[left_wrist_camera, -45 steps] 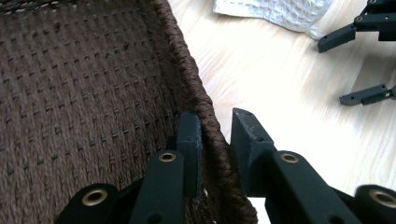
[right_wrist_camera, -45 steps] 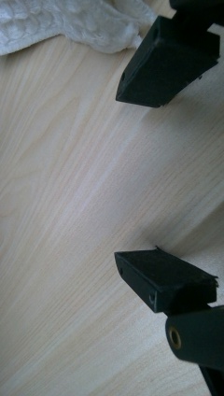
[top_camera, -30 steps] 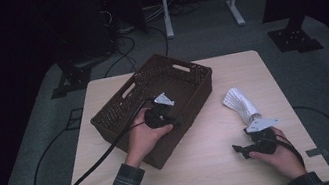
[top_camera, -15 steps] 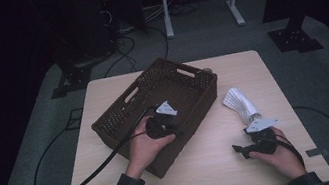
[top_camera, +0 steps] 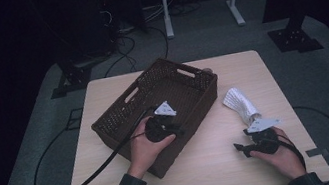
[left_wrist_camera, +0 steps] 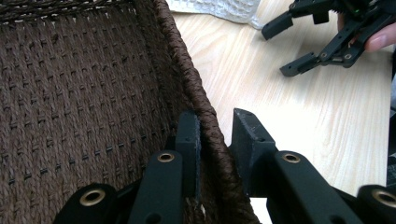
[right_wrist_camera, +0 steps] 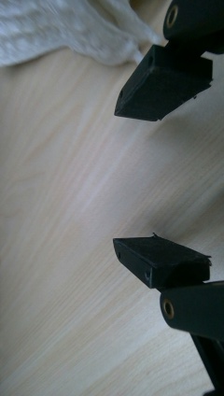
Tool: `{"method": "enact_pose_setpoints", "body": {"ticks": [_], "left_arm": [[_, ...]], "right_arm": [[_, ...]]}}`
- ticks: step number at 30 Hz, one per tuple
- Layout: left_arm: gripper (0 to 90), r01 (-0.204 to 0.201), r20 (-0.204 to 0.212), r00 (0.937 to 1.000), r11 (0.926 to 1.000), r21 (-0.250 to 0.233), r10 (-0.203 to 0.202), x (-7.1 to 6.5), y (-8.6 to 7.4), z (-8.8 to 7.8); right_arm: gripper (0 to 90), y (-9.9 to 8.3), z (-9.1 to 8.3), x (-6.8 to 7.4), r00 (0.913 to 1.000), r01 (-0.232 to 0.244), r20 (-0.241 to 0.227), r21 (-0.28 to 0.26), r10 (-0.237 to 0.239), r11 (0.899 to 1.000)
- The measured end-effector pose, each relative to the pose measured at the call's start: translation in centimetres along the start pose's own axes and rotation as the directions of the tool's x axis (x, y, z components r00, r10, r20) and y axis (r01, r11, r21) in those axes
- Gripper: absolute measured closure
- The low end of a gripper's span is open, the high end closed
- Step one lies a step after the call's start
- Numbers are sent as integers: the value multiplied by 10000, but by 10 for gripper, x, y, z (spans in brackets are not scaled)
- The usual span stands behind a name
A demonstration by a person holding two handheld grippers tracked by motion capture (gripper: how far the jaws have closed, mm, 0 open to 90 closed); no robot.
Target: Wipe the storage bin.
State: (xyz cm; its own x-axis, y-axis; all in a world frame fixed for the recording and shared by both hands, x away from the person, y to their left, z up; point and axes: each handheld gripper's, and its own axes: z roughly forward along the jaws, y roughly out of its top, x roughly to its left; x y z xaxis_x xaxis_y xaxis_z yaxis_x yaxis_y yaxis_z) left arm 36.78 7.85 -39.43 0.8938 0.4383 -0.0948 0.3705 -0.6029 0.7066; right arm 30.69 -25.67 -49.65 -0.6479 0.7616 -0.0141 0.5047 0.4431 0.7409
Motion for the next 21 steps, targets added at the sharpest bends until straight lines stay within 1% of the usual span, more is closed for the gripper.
{"method": "enact_pose_setpoints", "body": {"ticks": [1,2,3,6,7,8,11,12,14,15,16,17,18,21], "left_arm": [[720,13,19,10000,10000,-18,-13,0,0,0],[720,24,36,10000,10000,-35,-23,0,0,0],[716,38,46,10000,10000,-35,-38,1,0,0],[713,37,51,10000,10000,-52,-37,1,0,0],[713,37,51,10000,10000,-52,-37,1,0,0],[712,23,83,10000,10000,-19,-23,1,0,0],[703,73,95,9999,9999,-78,-72,0,0,1],[700,73,95,9999,9999,-78,-72,0,0,1],[700,42,86,10000,10000,-65,-41,1,0,1],[699,46,99,9999,10000,-58,-45,1,0,1],[697,12,112,9999,10000,-32,-11,1,0,0],[691,12,112,9999,10000,-32,-11,1,0,0],[688,99,151,9998,9999,-74,-98,1,0,1],[684,68,182,9998,10000,-33,-67,1,0,0]], "right_arm": [[308,2,-3,0,10000,-12,20,-158,12,9999],[308,2,-3,0,10000,-12,20,-158,12,9999],[314,5,-11,0,9998,-205,65,-575,209,9981],[315,12,-23,-2,9992,-289,240,-1053,316,9940],[315,12,-23,-2,9992,-289,240,-1053,316,9940],[316,17,-29,-4,9990,-246,339,-1218,289,9923],[316,26,-38,-8,9983,-384,376,-1498,445,9880],[316,26,-38,-8,9983,-384,376,-1498,445,9880],[315,32,-42,-13,9973,-359,579,-1658,461,9855],[311,38,-44,-19,9956,-469,707,-1827,607,9820],[308,41,-45,-22,9947,-472,814,-1847,632,9817],[308,41,-45,-22,9947,-472,814,-1847,632,9817],[300,45,-46,-30,9924,-597,941,-1915,788,9797],[292,48,-42,-43,9878,-750,1209,-1842,983,9800]]}}
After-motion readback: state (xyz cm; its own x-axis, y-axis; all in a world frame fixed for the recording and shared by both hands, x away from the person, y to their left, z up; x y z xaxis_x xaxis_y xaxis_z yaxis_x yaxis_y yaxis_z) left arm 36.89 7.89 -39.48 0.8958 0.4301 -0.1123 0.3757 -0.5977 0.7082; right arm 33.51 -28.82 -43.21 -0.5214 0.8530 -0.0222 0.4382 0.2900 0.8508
